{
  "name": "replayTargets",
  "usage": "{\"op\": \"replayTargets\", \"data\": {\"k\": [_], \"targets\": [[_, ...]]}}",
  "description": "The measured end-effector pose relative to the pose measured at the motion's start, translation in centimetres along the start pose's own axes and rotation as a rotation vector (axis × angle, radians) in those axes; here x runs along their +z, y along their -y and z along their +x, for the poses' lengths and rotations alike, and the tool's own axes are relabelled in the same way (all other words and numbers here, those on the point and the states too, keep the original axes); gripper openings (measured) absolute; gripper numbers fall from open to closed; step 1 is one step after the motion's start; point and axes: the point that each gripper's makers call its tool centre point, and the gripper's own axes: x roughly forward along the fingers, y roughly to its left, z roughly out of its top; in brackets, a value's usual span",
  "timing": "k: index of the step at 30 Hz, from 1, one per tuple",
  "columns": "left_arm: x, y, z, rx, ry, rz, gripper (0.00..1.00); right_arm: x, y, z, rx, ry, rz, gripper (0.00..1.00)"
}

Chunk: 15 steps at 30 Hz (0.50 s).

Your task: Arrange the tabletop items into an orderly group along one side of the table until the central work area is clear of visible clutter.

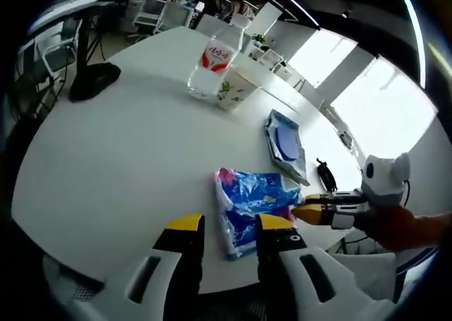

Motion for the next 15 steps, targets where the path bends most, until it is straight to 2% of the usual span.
{"op": "replayTargets", "data": {"k": [4, 7, 15], "targets": [[-1.1, -0.5, 0.3, 0.026, -0.045, 0.036, 0.23, 0.0, -0.1, 0.2, 0.008, -0.001, 0.001, 0.09], [-1.5, -0.2, 0.8, 0.029, -0.07, 0.033, 0.2, -0.1, -0.3, 0.6, 0.015, -0.003, 0.004, 0.1], [-1.8, -0.2, 1.8, 0.05, -0.084, 0.035, 0.11, 0.1, -0.5, 0.8, 0.014, -0.014, -0.019, 0.08]]}}
